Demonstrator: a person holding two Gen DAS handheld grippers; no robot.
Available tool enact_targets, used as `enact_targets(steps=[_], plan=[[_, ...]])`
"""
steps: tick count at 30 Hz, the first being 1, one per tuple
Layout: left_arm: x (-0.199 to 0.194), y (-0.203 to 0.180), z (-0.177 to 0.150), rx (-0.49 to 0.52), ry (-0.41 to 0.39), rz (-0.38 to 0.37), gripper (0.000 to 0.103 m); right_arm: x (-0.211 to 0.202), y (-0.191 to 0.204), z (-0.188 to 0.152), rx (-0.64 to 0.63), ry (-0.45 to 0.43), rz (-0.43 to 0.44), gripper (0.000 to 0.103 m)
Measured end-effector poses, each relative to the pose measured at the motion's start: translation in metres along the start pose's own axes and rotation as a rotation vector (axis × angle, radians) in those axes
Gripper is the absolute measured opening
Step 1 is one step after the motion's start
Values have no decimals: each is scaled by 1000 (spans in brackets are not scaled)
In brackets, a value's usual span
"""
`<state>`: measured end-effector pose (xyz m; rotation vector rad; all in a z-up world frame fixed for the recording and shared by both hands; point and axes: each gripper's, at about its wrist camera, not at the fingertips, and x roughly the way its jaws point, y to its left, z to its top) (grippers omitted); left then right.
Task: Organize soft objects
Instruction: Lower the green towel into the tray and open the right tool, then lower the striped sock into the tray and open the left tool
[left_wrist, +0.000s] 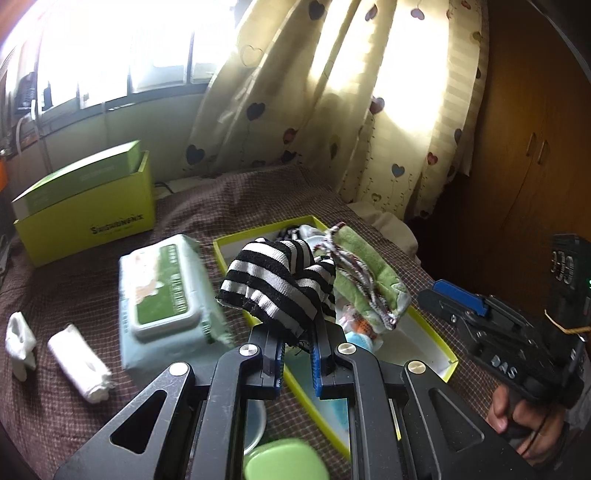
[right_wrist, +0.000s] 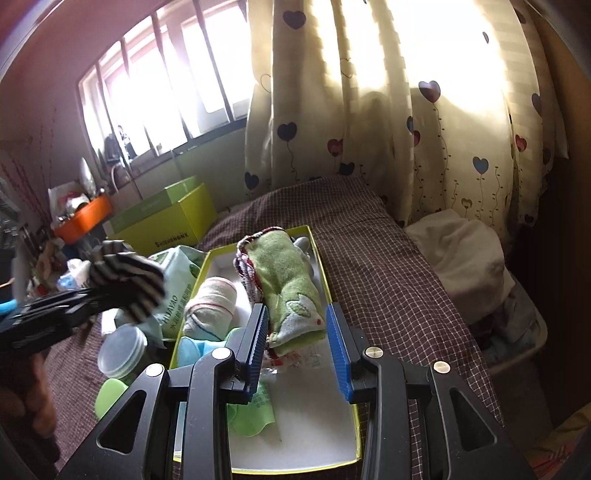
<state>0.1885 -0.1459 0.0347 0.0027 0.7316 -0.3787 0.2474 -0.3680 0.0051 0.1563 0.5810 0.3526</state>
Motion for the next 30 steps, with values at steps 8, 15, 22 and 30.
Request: enact_targets(steps=[8, 15, 22, 30], plan=[[39, -12, 10, -5, 72, -69, 12, 0, -4, -1, 17, -10, 24, 32], [53, -13, 9, -24, 104, -118, 45, 0, -5, -1, 20, -13, 35, 32], [34, -6, 9, -38, 49, -137, 46, -2, -3, 0, 16, -24, 35, 32], [24, 3, 8, -49, 20, -98, 46, -7, 1, 0, 10, -39, 35, 32]])
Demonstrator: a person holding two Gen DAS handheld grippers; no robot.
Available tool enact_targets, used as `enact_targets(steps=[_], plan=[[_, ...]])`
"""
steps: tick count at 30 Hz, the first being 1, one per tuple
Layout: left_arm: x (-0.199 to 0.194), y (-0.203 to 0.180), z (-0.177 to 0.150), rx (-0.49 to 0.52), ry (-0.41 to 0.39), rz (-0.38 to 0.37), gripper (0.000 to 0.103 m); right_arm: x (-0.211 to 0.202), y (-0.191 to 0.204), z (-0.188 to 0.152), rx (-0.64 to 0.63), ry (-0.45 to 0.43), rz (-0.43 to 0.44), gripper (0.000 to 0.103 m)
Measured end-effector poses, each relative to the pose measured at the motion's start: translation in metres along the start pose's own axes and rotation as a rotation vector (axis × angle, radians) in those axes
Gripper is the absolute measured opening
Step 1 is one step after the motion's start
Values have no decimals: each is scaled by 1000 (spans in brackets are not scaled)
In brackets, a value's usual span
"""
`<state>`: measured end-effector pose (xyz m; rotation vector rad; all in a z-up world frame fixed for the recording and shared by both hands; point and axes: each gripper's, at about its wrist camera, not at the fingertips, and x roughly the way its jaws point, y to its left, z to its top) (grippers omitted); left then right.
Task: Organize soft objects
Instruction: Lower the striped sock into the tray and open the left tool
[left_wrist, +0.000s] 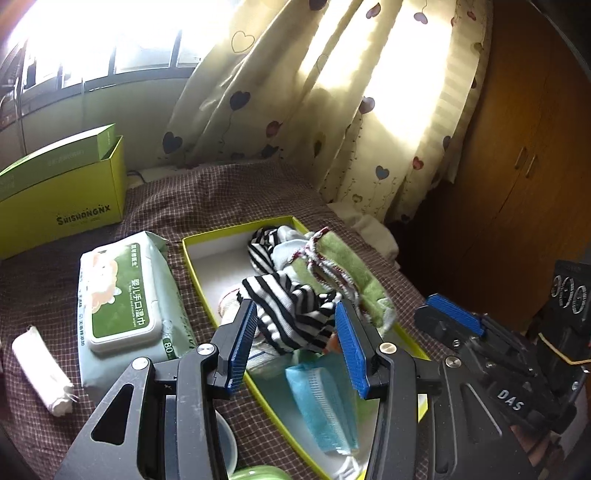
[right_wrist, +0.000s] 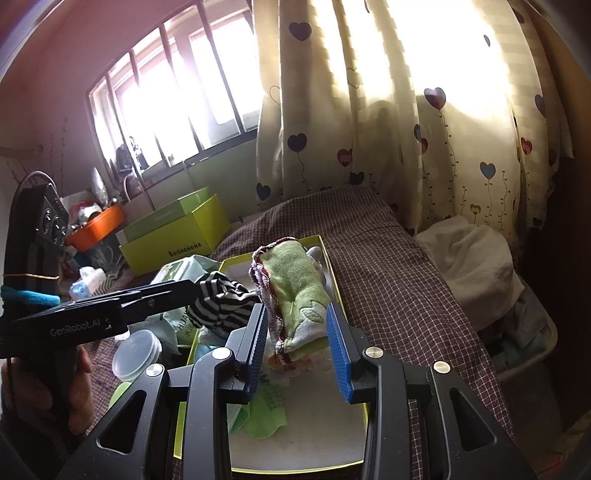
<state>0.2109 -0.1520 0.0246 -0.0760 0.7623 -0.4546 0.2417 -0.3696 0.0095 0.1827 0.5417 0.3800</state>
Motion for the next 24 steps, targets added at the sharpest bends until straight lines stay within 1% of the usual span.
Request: enact_targets(steps=[2, 3, 4, 7, 9, 12, 14, 16, 18, 24], plan=[[6, -2, -1, 13, 19, -14, 43, 1, 1, 0, -1, 1, 3, 32], [11, -4, -2, 19, 33, -29, 39, 1, 1, 0, -2, 2, 3, 32], [15, -5, -2, 23, 45, -37, 38, 1, 1, 0, -1, 4, 3, 32], [26, -11, -4, 47, 74, -58, 38, 2, 0, 0, 1, 8, 1, 32], [34, -14, -6, 58, 103, -91, 38, 3, -2, 0, 4, 10, -1, 32], [40, -17, -8, 74, 132, -87, 38, 4, -2, -1, 8, 19, -8, 32], [34, -17, -9, 63, 125, -95, 38, 3, -2, -2, 6, 20, -8, 32], [24, -17, -8, 60, 101, -105, 38, 0, 0, -2, 1, 16, -13, 32], [14, -18, -6, 68, 78, -91, 38, -3, 4, -1, -6, 16, -15, 32], [-13, -17, -8, 55, 26, -82, 38, -14, 21, -2, -45, 24, -24, 32]])
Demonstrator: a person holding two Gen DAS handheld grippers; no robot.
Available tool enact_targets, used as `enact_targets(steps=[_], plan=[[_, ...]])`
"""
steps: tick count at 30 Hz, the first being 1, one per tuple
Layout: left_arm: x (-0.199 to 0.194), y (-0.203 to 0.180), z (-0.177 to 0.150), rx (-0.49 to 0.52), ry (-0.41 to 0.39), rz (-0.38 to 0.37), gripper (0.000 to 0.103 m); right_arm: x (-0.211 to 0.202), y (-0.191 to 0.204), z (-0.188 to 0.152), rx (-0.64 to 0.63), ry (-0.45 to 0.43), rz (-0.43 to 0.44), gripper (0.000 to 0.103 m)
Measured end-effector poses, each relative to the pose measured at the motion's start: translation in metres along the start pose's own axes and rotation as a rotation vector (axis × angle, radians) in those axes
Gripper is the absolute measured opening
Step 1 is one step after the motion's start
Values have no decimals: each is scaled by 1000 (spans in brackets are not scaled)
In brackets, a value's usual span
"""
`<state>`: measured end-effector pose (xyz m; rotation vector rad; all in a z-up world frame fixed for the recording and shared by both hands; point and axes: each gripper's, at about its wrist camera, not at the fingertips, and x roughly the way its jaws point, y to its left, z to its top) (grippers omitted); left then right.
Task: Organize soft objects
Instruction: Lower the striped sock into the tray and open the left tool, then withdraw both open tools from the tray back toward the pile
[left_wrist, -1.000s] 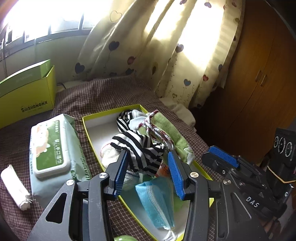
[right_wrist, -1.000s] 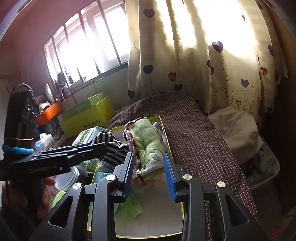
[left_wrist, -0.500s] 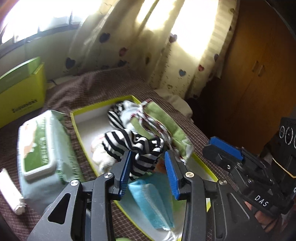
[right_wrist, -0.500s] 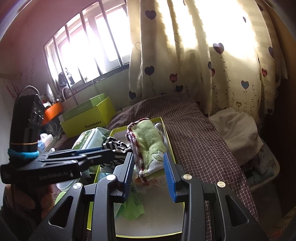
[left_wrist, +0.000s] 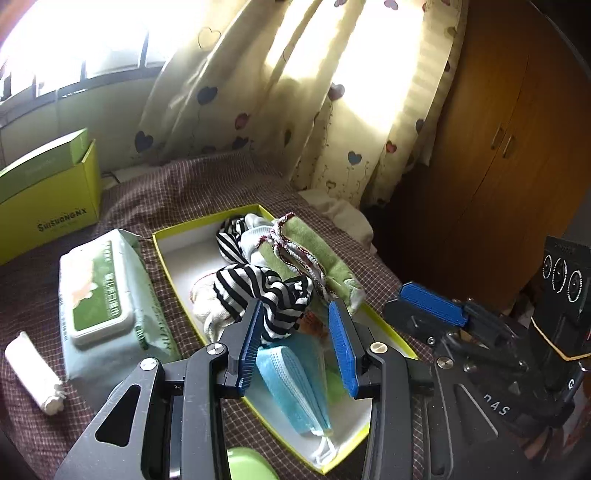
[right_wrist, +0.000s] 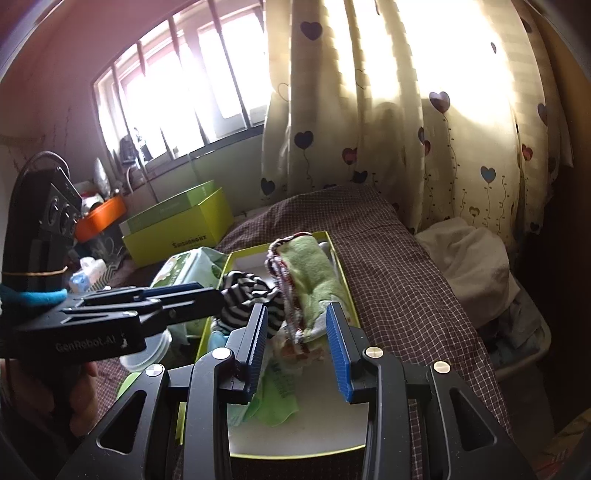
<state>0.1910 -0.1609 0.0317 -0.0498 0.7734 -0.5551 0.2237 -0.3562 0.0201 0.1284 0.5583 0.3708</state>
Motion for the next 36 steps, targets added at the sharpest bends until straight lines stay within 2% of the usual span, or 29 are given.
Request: enact_targets(steps=[2, 6, 15, 22, 36], plan=[[-9, 0, -2, 0, -16, 3, 38, -4, 5, 0, -13, 0, -6, 32], [-29, 2, -9, -1, -45, 21, 38, -12, 18, -2, -46, 3, -18, 40], [-63, 19, -31, -53, -77, 46, 38, -23, 48, -4, -98, 8, -8, 42], [-83, 49, -53, -118, -83, 85, 38, -24, 75, -6, -136, 21, 16, 43], [-124, 121, -92, -243, -111, 186, 38, -3, 147, -10, -266, 78, 124, 43]])
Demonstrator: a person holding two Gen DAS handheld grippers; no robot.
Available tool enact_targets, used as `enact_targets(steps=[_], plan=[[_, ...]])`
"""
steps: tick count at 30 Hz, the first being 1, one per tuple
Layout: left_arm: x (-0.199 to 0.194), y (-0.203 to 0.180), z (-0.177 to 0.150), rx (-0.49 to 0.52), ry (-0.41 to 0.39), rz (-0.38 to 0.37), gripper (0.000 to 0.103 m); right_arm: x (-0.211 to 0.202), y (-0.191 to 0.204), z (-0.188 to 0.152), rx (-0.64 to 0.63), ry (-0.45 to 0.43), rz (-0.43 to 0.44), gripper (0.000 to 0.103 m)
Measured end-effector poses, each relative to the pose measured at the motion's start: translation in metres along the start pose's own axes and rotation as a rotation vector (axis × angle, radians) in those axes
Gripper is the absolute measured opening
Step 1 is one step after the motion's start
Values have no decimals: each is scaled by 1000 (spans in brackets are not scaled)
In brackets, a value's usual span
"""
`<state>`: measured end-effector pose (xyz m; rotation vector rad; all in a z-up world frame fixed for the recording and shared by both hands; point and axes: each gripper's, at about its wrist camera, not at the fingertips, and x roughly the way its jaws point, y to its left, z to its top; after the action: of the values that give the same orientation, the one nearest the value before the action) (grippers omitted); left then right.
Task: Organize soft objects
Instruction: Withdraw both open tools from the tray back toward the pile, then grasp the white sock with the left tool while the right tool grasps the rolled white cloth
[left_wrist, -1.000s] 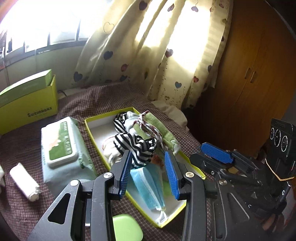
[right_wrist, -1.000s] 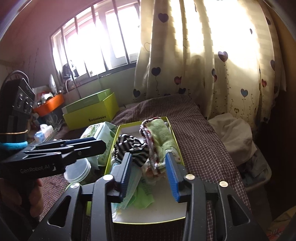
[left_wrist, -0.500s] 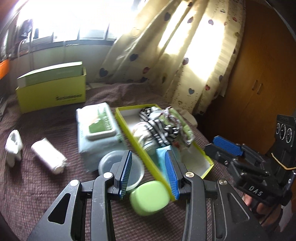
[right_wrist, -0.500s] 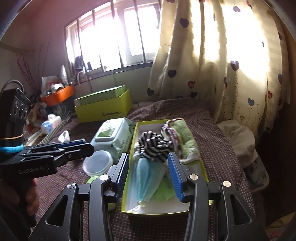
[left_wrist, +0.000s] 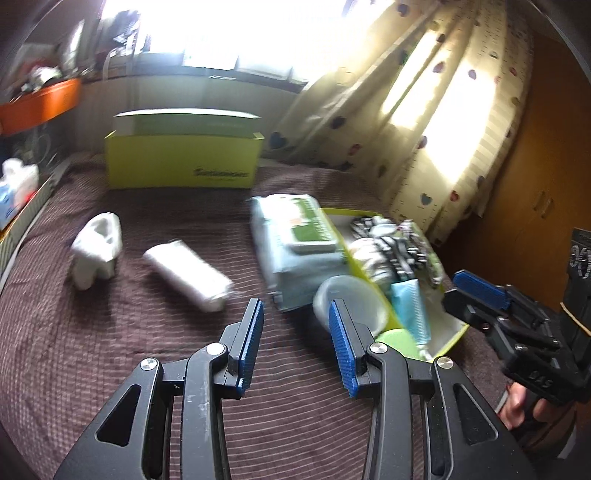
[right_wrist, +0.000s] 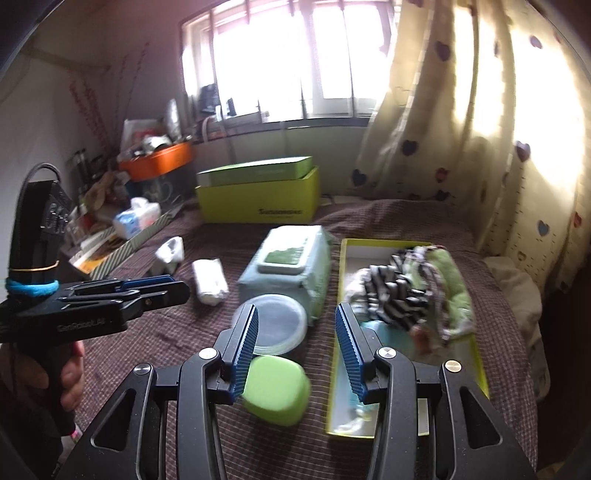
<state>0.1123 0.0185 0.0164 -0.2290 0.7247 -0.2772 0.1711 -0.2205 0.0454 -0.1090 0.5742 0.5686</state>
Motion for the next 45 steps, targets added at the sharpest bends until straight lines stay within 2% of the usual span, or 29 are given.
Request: enact_targets(steps=[11, 17, 29, 31, 36, 45], plan=[[-14, 63, -11, -85, -4, 97, 38, 52, 55, 13, -105, 98, 128, 43], [-18, 91, -2, -106, -7, 143, 38, 87, 76, 27, -148, 151, 152, 43], [-10, 145, 30, -100, -8, 223, 39, 162, 116, 45, -222, 278, 131, 43], [-6, 151, 35, -97, -11, 221, 44, 174, 120, 46, -228, 301, 122, 43], [4, 164, 46, -89, -1, 223, 45, 209, 122, 46, -216, 372, 90, 44], [42, 186, 56, -70, 49, 218, 45, 242, 131, 41, -247, 441, 43, 45]])
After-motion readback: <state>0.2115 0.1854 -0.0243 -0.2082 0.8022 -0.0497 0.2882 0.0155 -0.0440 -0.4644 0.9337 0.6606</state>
